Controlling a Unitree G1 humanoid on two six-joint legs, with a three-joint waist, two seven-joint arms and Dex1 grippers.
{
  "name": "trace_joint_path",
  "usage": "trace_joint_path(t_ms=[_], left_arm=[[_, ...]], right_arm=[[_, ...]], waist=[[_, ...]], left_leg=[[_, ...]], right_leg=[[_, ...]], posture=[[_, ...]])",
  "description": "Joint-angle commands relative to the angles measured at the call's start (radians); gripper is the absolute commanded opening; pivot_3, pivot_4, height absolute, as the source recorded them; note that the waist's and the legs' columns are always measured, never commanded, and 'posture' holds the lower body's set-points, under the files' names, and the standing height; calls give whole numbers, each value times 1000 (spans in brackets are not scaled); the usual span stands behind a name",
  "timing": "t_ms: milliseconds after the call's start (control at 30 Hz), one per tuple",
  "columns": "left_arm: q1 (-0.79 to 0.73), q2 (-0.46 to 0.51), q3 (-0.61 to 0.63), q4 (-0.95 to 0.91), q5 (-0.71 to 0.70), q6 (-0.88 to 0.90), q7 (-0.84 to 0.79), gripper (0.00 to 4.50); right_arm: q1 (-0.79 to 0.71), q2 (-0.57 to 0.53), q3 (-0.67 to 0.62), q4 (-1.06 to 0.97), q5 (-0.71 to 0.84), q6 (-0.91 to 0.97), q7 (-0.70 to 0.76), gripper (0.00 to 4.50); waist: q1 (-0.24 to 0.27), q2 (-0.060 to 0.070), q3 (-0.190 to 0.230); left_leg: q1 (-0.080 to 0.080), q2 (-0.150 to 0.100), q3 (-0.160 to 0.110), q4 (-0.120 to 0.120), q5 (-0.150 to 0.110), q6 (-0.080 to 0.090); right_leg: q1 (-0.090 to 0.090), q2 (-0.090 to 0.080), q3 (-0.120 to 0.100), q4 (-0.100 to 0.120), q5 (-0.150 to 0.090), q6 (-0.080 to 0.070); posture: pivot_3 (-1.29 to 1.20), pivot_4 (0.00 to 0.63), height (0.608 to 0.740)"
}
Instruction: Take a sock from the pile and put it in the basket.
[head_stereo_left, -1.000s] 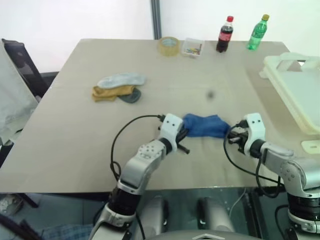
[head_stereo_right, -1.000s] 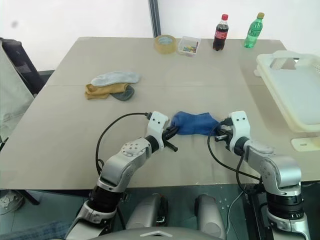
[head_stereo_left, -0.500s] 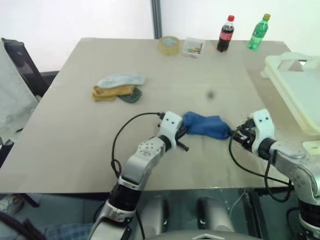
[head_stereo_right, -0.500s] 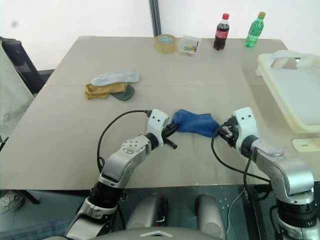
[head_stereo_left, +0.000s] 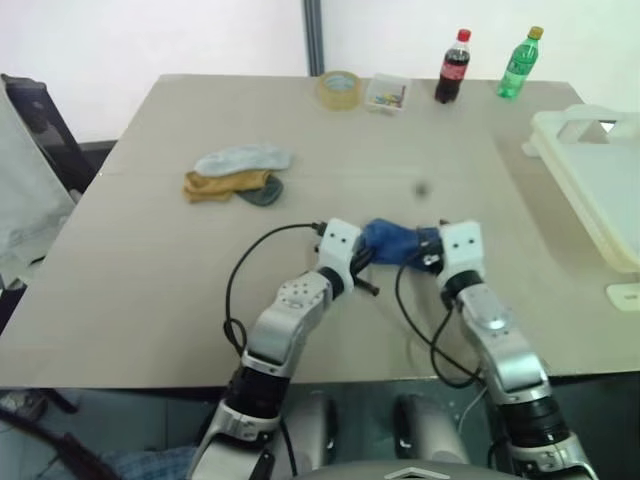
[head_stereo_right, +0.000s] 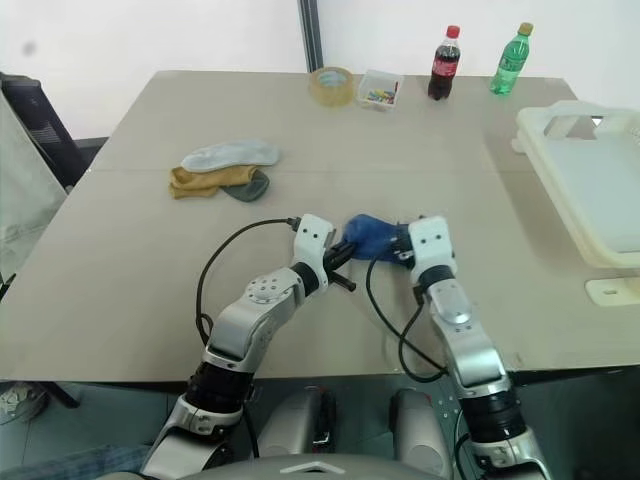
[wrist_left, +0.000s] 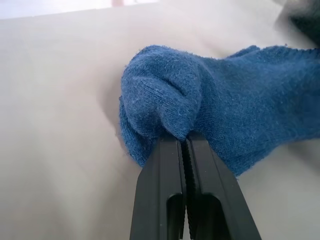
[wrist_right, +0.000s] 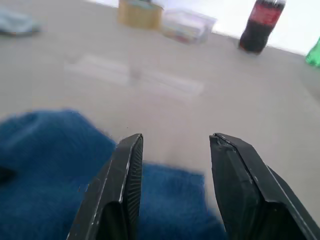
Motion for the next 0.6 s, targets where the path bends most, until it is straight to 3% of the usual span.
trace_joint_path(t_ms=[33,200,233,333,433,533,600], left_arm=[[19,-12,17,-28,-2,14,21,0],[43,-31,35,-58,-34,42,8,0],[47,-33,40,-67,-44,49,2,664],[49,-11,49,-89,-62,60,-24,1855],[56,54,90,-121,-163,103,-151,3214],[30,124,177,-98,-276,138,-262,3214],[-10,115,259,-44,-346,173,-250,3214]], right_arm=[[7,54,-14,71,-17,-90,-40,2128],[-19,94,-5,216,-46,-129,-33,2128],[-28,97,-20,238,-47,-140,-42,2199],[-48,97,-43,276,-51,-164,-46,2199],[-62,89,-44,298,-61,-191,-32,2199],[-74,69,-33,309,-78,-218,-9,2199],[-77,63,-28,316,-84,-227,0,2199]], waist=[[-2,0,0],[-10,0,-1],[-11,0,-2],[-10,0,-3],[-12,0,-4],[-14,0,-3],[-12,0,-3]], left_leg=[[0,0,0,0,0,0],[3,0,0,0,0,0],[4,1,0,0,0,0],[5,3,0,0,0,0],[5,3,0,0,0,0],[5,4,0,0,0,-1],[5,4,0,0,1,-1]], right_leg=[[0,0,0,0,0,0],[2,0,0,0,0,-1],[2,0,0,0,0,-1],[3,1,0,0,0,-1],[3,1,0,1,0,-1],[3,2,0,1,0,-2],[3,2,0,1,0,-2]], posture=[[0,150,740],[0,150,740],[0,150,740],[0,150,740],[0,150,740],[0,150,740],[0,150,740]])
